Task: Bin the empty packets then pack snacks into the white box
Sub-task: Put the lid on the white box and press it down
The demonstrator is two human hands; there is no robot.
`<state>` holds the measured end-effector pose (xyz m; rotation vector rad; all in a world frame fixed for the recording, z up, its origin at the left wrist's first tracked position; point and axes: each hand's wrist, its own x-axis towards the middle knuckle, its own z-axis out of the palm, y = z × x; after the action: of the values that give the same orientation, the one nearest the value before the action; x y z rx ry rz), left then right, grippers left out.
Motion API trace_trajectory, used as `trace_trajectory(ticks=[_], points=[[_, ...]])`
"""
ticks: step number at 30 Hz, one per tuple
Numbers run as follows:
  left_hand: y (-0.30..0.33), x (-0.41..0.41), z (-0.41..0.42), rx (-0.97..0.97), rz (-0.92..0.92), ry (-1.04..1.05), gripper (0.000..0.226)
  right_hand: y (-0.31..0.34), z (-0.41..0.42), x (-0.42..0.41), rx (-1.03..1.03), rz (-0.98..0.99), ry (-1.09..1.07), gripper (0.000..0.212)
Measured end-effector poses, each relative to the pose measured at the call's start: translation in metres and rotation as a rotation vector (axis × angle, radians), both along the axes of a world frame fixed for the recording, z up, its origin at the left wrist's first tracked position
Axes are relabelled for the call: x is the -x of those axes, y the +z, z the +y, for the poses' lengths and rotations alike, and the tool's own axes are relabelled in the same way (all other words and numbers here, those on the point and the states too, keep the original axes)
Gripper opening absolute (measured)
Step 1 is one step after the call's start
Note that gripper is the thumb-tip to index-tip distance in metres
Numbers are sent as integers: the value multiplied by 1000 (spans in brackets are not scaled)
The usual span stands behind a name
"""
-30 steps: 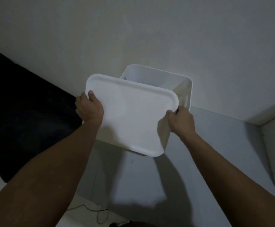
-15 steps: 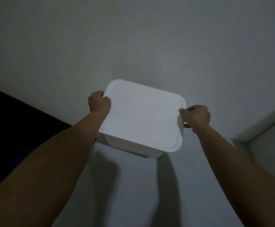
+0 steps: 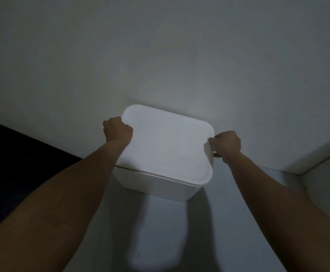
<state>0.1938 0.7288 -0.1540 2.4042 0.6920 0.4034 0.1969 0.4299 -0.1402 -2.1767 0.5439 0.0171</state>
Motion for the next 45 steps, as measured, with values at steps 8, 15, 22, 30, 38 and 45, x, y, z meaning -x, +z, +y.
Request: trace_trajectory(ticks=[8,15,22,30,38,45], points=[[-8,0,1,44,-27,37,24,-17,9,7,91,-41,26,23],[-13,12,7,13,7,99,24,-25,18,13,237,-81,66,27],[-22,25,12,-66,15,-26,34,-34,29,35,371,-220,78,29],[-23,29,-38,-353,116,-434,59,-9,58,36,641,-260,416,52],[-37,46,-60,-451,129,-548,54,-40,72,58,781,-188,573,58],[-25,44,-61,-447,267,-600,58,-48,70,55,815,-165,612,63]])
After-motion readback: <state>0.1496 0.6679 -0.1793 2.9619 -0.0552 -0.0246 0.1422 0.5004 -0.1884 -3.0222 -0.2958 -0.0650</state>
